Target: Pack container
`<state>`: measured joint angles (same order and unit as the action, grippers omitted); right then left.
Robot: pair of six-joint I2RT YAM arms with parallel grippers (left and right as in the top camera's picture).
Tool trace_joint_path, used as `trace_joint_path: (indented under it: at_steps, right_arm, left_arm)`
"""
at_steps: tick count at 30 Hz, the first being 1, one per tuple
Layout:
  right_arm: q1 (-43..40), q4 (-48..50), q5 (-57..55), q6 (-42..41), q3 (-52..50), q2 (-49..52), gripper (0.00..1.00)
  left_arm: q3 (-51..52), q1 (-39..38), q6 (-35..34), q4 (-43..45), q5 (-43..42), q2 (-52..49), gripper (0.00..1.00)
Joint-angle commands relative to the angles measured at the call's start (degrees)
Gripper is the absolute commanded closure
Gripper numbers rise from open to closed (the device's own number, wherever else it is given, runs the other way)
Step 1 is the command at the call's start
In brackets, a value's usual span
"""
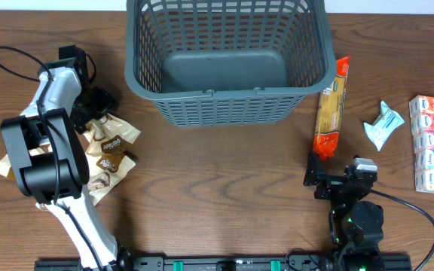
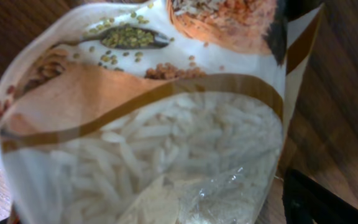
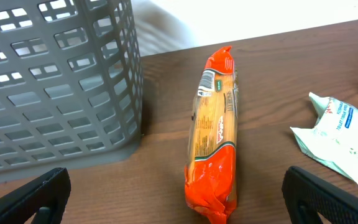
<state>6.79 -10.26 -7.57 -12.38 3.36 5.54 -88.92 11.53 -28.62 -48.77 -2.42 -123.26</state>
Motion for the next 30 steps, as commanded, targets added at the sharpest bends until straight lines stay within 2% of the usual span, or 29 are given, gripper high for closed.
trace_joint_path:
  at_steps: [1, 3, 5, 8, 10, 22, 30]
  right_arm:
    - [0.4, 0.0, -1.0, 0.9, -0.2, 0.1, 0.01]
    - [0.4, 0.0, -1.0, 0.9, -0.2, 0.1, 0.01]
    - [0.4, 0.0, -1.0, 0.9, -0.2, 0.1, 0.01]
    - [0.4, 0.0, -1.0, 0.9, -0.2, 0.1, 0.01]
    - [0.4, 0.0, -1.0, 0.9, -0.2, 0.1, 0.01]
    - [0.4, 0.0, -1.0, 0.9, -0.2, 0.1, 0.01]
    - [0.4, 0.0, -1.0, 0.9, -0.2, 0.1, 0.01]
  left_arm:
    - [-0.2, 0.1, -1.1, 0.0, -1.7, -2.4, 0.18]
    - [-0.2, 0.1, -1.1, 0.0, -1.7, -2.4, 0.2]
    - [-0.2, 0.1, -1.1, 0.0, -1.7, -2.4, 0.46]
    - [-0.2, 0.1, -1.1, 0.0, -1.7, -2.4, 0.92]
    - [-0.2, 0.1, -1.0, 0.0, -1.8, -2.4, 0.94]
    - [-0.2, 0.0, 1.9, -0.4, -3.1, -1.8, 0.94]
    - [-0.2, 0.0, 4.2, -1.5, -4.2, 7.1, 0.94]
